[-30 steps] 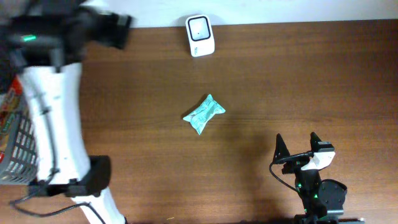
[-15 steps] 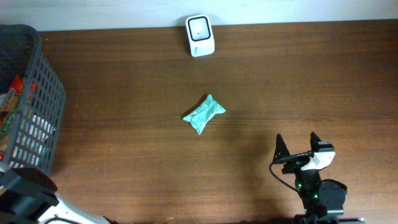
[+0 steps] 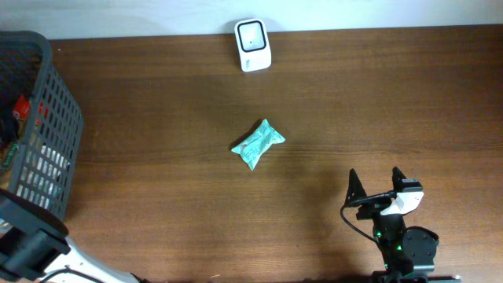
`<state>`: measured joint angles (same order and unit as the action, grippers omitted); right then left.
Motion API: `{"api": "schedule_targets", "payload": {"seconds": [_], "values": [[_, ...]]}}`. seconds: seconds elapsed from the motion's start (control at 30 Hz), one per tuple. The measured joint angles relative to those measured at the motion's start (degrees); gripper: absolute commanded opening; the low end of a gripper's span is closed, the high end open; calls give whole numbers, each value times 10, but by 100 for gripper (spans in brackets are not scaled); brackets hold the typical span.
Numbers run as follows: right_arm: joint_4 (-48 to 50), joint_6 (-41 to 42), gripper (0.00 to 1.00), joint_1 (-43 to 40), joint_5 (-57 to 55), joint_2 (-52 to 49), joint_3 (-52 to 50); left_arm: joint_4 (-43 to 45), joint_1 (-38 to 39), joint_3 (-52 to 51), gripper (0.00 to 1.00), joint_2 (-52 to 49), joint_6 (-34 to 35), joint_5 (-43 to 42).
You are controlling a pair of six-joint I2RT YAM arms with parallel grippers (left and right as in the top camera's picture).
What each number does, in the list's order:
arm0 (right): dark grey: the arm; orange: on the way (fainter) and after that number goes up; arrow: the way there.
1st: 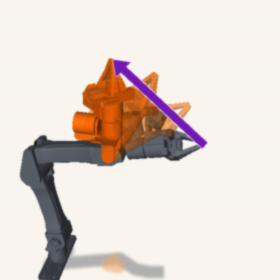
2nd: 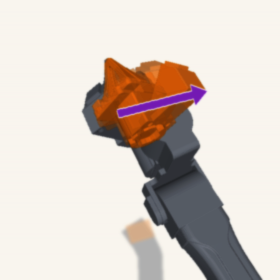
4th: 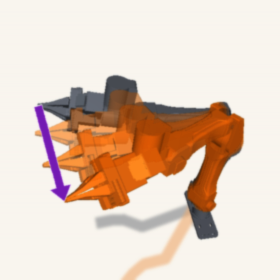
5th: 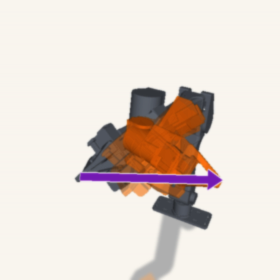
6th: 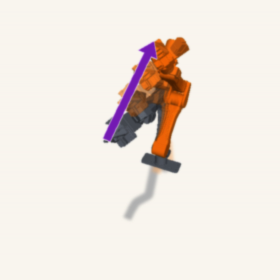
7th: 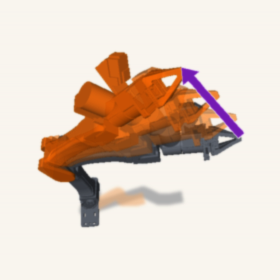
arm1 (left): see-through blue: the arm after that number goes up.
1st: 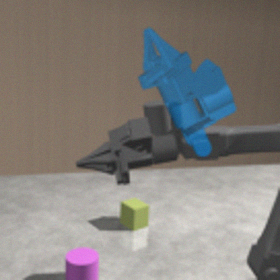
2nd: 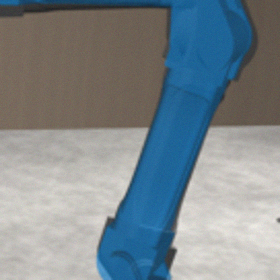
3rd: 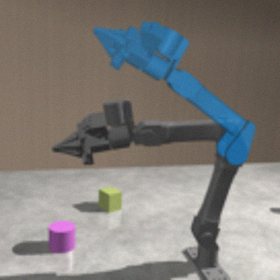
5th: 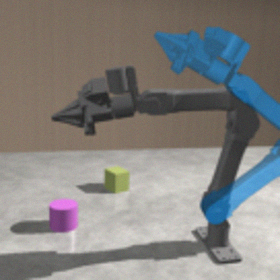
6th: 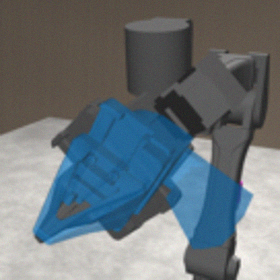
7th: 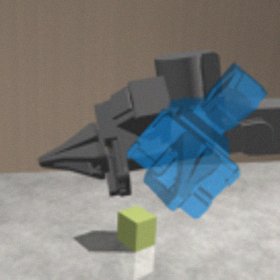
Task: Scan the item barcode
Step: 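Reach the left gripper into the basket and grasp the San Remo pasta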
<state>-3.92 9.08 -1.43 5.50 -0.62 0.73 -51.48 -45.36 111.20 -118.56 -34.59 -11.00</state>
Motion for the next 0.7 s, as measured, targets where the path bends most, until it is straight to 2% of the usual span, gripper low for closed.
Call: {"api": "schedule_targets", "payload": {"seconds": [0.23, 0.43, 0.47, 0.5, 0.53, 0.57, 0.63, 0.7], "values": [[0, 0, 99, 0, 0, 0, 0, 7, 6, -1, 99, -78, -45, 9], [0, 0, 99, 0, 0, 0, 0, 55, 10, -1, 98, -125, -52, 33], [0, 0, 99, 0, 0, 0, 0, 61, 10, -1, 90, -130, -53, 41], [0, 0, 99, 0, 0, 0, 0, 66, 10, -1, 77, -136, -54, 49], [0, 0, 99, 0, 0, 0, 0, 70, 10, -1, 63, -138, -56, 52], [0, 0, 99, 0, 0, 0, 0, 71, 11, -1, 43, -139, -59, 53], [0, 0, 99, 0, 0, 0, 0, 78, 12, -1, 17, -140, -63, 48], [0, 0, 99, 0, 0, 0, 0, 90, 12, 8, 6, -138, -68, 42]]}}
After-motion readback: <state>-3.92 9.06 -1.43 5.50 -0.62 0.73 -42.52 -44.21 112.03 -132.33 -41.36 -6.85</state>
